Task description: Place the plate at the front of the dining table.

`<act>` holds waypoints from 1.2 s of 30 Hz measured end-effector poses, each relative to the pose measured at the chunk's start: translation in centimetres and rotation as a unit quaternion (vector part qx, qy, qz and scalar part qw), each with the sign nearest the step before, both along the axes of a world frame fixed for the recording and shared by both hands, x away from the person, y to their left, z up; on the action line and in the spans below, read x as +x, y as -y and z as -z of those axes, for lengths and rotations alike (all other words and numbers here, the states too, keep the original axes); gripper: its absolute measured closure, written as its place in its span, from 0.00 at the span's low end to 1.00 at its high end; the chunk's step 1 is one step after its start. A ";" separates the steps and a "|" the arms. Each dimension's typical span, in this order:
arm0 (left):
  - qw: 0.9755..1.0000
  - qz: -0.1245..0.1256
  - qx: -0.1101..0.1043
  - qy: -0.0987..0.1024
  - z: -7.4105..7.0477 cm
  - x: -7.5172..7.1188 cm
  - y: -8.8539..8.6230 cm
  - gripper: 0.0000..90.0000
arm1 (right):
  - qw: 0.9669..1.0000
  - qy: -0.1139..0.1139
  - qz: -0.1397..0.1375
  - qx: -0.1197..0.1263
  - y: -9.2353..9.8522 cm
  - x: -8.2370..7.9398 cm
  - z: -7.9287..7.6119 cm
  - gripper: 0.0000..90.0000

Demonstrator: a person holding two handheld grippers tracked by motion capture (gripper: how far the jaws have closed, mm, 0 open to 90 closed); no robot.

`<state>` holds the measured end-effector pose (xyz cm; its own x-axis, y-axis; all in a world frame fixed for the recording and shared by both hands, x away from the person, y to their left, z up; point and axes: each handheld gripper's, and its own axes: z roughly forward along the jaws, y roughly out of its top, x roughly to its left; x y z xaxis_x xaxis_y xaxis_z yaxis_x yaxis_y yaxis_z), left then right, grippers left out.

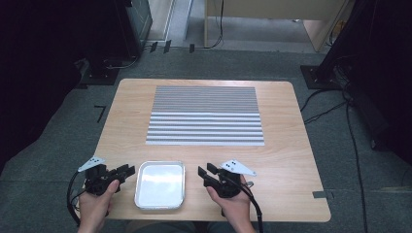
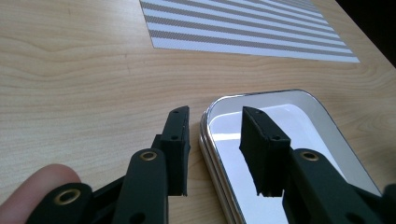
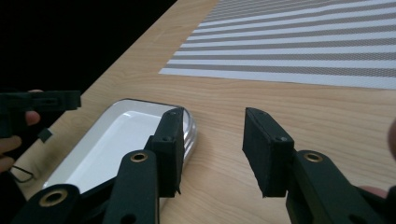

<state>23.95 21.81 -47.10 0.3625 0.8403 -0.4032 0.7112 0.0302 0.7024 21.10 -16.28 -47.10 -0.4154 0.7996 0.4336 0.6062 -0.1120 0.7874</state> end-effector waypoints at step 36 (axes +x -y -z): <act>0.992 0.073 -0.065 -0.082 1.7 1.3 0.0 0.83 | 0.993 -0.081 -0.071 0.041 -3.9 0.1 2.8 0.79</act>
